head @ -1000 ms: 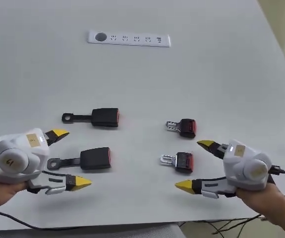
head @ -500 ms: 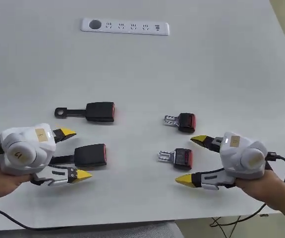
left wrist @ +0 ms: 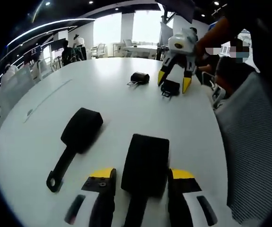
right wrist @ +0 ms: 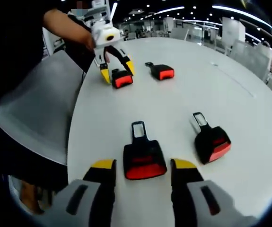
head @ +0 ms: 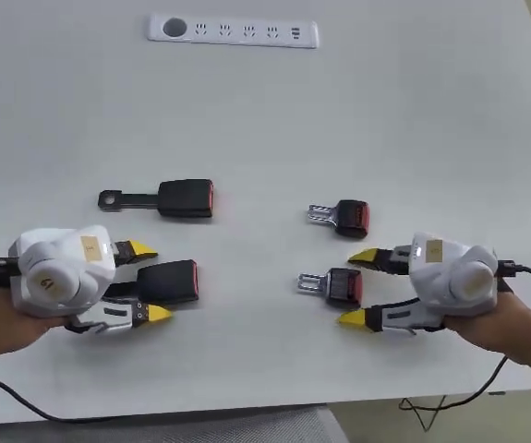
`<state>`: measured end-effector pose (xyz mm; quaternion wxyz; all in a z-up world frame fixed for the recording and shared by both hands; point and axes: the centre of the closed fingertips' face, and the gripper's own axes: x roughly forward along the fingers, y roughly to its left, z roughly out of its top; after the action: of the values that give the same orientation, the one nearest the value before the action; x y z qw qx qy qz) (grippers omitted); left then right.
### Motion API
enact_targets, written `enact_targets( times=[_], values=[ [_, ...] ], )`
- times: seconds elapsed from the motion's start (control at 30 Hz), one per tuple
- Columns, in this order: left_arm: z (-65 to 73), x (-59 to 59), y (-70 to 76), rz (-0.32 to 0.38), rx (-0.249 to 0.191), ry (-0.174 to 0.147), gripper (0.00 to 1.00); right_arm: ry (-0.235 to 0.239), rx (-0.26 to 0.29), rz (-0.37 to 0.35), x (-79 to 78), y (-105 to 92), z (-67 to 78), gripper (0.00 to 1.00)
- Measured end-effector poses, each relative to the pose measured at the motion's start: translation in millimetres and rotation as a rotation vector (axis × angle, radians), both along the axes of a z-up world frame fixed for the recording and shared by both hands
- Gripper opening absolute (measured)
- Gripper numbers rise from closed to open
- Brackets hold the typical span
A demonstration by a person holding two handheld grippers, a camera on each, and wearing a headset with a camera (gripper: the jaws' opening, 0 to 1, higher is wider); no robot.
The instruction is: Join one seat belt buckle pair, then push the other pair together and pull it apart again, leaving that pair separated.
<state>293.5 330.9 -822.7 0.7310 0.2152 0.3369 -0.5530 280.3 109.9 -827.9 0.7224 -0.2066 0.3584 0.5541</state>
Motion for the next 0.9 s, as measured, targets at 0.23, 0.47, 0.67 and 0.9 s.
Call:
enact_targets(
  times=[0.23, 0.47, 0.67, 0.9],
  values=[
    [0.8, 0.0, 3.3, -0.123, 0.044, -0.044, 0.35, -0.006, -0.001, 0.029, 1.4, -1.2, -0.1, 0.35],
    [1.0, 1.0, 3.8, -0.216, 0.066, -0.041, 0.34, -0.008, 0.017, 0.061, 0.8, -4.6, 1.1, 0.34],
    [1.6, 1.4, 1.0, -0.235, 0.077, -0.038, 0.34, -0.008, 0.028, 0.076, 0.6, -5.6, 1.4, 0.33],
    [0.8, 1.4, -1.0, -0.24, 0.08, -0.038, 0.34, -0.006, 0.042, 0.092, 0.1, -5.7, 1.7, 0.33]
  ],
)
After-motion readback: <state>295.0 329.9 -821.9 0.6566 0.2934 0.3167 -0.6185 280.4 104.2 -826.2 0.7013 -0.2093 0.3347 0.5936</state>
